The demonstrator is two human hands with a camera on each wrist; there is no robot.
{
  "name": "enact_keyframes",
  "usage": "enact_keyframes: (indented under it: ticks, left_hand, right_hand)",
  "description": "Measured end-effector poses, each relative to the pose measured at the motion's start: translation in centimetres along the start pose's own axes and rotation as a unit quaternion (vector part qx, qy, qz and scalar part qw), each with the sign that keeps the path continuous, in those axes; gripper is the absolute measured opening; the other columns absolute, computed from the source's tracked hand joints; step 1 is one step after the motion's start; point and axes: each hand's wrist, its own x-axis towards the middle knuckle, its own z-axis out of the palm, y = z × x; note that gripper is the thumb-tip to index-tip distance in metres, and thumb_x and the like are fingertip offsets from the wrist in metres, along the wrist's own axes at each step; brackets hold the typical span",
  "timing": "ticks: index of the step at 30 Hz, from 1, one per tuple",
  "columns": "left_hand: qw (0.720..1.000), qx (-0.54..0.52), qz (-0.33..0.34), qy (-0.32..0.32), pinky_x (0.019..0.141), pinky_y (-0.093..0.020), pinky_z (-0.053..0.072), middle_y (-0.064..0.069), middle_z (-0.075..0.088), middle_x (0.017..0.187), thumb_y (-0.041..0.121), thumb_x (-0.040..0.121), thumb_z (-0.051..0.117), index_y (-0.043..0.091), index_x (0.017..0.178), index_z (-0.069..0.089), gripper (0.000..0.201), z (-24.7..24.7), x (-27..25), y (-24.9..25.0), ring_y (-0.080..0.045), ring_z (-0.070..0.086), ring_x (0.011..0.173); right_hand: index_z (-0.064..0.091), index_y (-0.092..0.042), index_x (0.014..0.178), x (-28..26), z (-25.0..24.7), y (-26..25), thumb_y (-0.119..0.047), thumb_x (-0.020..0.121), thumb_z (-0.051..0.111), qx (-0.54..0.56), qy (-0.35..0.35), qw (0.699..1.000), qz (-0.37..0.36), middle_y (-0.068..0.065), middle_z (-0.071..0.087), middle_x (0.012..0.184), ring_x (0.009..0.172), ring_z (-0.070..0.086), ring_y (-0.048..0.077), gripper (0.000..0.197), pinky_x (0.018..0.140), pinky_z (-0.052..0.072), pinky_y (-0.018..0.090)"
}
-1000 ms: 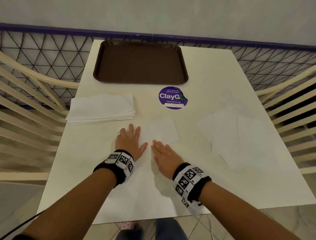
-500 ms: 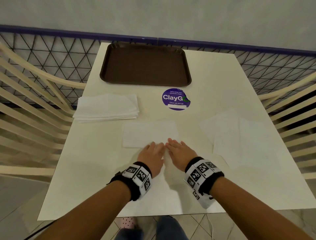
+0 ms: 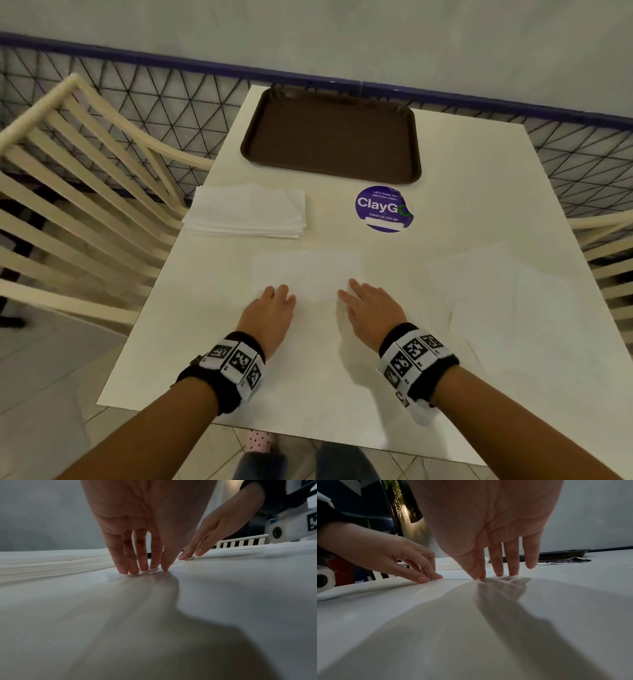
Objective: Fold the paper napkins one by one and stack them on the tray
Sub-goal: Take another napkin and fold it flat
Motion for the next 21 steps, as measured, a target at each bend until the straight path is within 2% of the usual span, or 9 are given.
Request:
enact_keyframes:
  ticks: [3,6,8,9,11,13,15,17,21]
  left_hand:
    - [1.000,0.019,0.006,0.024,0.032,-0.017,0.034,-0.003,0.057,0.060,0.008,0.027,0.091,0.010,0.050,0.062,0.037,-0.4,0.0,-0.9,-0.016,0.054,0.047]
    - [0.999,-0.030,0.000,0.023,0.037,-0.019,0.045,-0.007,0.068,0.071,0.002,0.026,0.089,0.007,0.055,0.066,0.038,-0.1,0.0,-1.9,-0.022,0.068,0.061]
    - [0.998,-0.056,0.013,0.032,0.043,-0.021,0.051,-0.008,0.072,0.085,0.005,0.023,0.089,0.006,0.064,0.069,0.045,-0.5,0.4,-2.3,-0.020,0.072,0.075]
    - [0.998,-0.049,0.026,0.030,0.051,-0.021,0.053,-0.010,0.071,0.097,0.010,0.030,0.089,0.005,0.075,0.070,0.049,-1.1,0.6,-2.2,-0.019,0.071,0.085]
    - [0.996,-0.069,0.013,-0.047,0.080,-0.026,0.052,-0.010,0.050,0.133,0.021,0.068,0.075,0.004,0.120,0.055,0.058,-2.4,1.3,-2.1,-0.017,0.054,0.118]
    - [0.997,-0.039,-0.012,-0.073,0.090,-0.029,0.044,-0.005,0.033,0.144,0.021,0.087,0.054,0.013,0.142,0.031,0.061,-2.4,2.2,-2.0,-0.021,0.041,0.127]
    - [0.997,-0.025,-0.011,-0.067,0.067,-0.029,0.051,-0.013,0.053,0.124,0.021,0.070,0.074,0.011,0.132,0.049,0.068,-2.9,2.6,-1.6,-0.028,0.059,0.098]
    - [0.998,0.028,0.017,-0.048,0.036,-0.022,0.043,-0.013,0.068,0.081,0.013,0.028,0.090,0.009,0.092,0.074,0.066,-1.6,3.0,-1.7,-0.025,0.060,0.053]
    - [0.998,0.045,0.048,0.010,0.027,-0.018,0.034,-0.008,0.062,0.058,0.007,0.022,0.090,0.009,0.068,0.074,0.049,-1.4,3.8,-2.3,-0.020,0.051,0.034]
  right_hand:
    - [0.028,-0.017,0.146,0.3,-0.2,0.3,-0.018,0.100,0.030,-0.004,-0.001,1.000,-0.011,0.006,0.018,0.156,0.138,0.030,0.022,0.046,0.113,0.025,0.035]
    - [0.057,-0.011,0.124,1.0,-1.3,-0.1,-0.020,0.089,0.056,-0.044,0.041,0.998,-0.030,0.017,0.052,0.132,0.110,0.057,0.030,0.036,0.094,0.044,0.036]
    - [0.058,-0.008,0.122,1.4,-2.3,-0.3,-0.023,0.089,0.057,-0.055,0.053,0.996,-0.055,0.015,0.052,0.130,0.114,0.054,0.029,0.037,0.097,0.041,0.034]
    - [0.050,-0.008,0.130,1.6,-2.4,-0.2,-0.023,0.094,0.048,-0.047,0.036,0.995,-0.074,0.013,0.041,0.140,0.126,0.044,0.026,0.039,0.105,0.032,0.033]
    - [0.038,-0.010,0.138,1.9,-2.9,0.0,-0.024,0.098,0.039,-0.029,-0.010,0.997,-0.077,0.006,0.026,0.150,0.136,0.030,0.022,0.042,0.111,0.021,0.030]
    - [0.037,-0.010,0.138,2.5,-2.9,0.1,-0.026,0.097,0.040,-0.017,-0.010,0.997,-0.071,0.007,0.028,0.149,0.133,0.034,0.023,0.044,0.109,0.025,0.030]
    - [0.035,-0.011,0.138,2.8,-3.0,-0.3,-0.030,0.096,0.043,-0.007,-0.019,0.997,-0.071,0.008,0.032,0.145,0.130,0.038,0.024,0.047,0.105,0.031,0.033]
    - [0.032,-0.012,0.140,3.1,-2.4,-0.4,-0.035,0.095,0.043,-0.026,-0.021,0.998,-0.058,0.010,0.033,0.144,0.128,0.038,0.025,0.051,0.104,0.034,0.035]
    - [0.042,-0.012,0.134,3.4,-1.8,-1.2,-0.048,0.090,0.050,-0.062,0.006,0.998,-0.028,0.014,0.048,0.127,0.112,0.051,0.028,0.057,0.093,0.041,0.038]
